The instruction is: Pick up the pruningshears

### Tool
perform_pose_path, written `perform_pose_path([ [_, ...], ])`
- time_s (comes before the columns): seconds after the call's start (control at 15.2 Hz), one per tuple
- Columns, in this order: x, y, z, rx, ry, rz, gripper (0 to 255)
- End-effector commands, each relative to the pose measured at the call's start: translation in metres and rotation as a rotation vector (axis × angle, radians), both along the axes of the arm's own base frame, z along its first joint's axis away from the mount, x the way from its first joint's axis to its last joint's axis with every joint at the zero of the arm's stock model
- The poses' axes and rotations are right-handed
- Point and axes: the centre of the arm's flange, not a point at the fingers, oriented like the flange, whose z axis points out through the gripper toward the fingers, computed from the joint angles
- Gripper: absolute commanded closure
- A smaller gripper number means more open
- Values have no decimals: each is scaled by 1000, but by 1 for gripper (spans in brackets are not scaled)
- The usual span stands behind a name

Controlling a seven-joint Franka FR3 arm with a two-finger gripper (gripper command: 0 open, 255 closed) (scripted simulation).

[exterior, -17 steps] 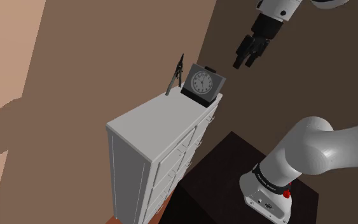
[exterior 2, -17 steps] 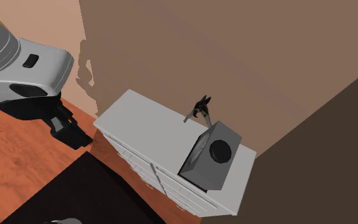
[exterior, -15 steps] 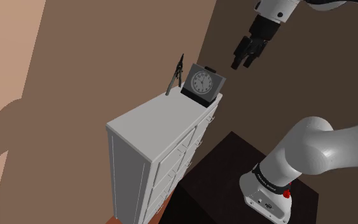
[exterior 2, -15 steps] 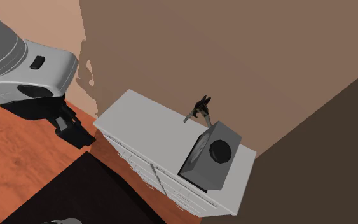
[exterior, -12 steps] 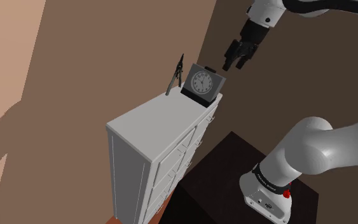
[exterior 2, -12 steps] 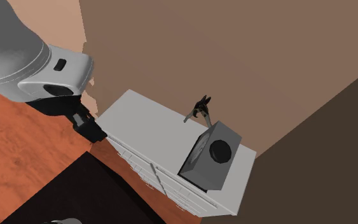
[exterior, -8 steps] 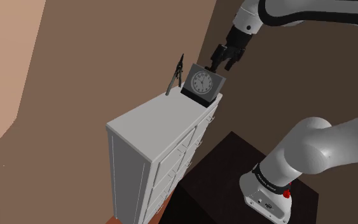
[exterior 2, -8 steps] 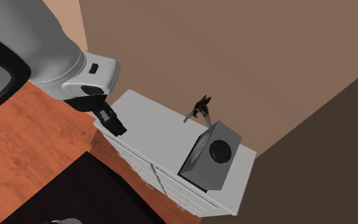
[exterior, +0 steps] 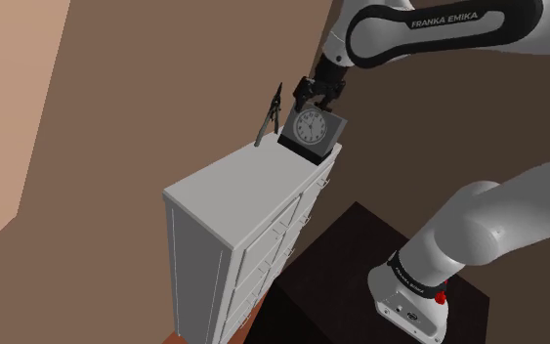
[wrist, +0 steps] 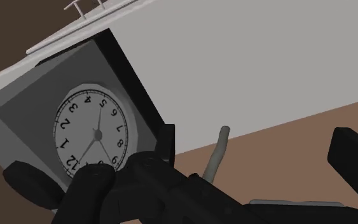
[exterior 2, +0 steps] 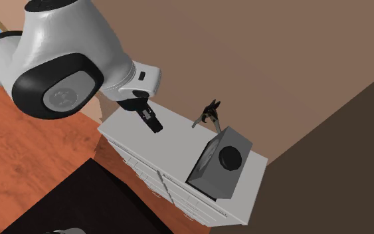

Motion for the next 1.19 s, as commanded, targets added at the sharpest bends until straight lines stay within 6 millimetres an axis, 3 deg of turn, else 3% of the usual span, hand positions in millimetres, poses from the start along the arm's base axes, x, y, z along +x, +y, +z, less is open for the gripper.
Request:
perform_pose_path([
  [0.0, 20, -2, -15, -12, -21, -24, 0],
  [0.92, 163, -44, -95, -101, -152, -193, 0],
  [1.12, 170, -46, -109, -105, -158, -200, 0],
])
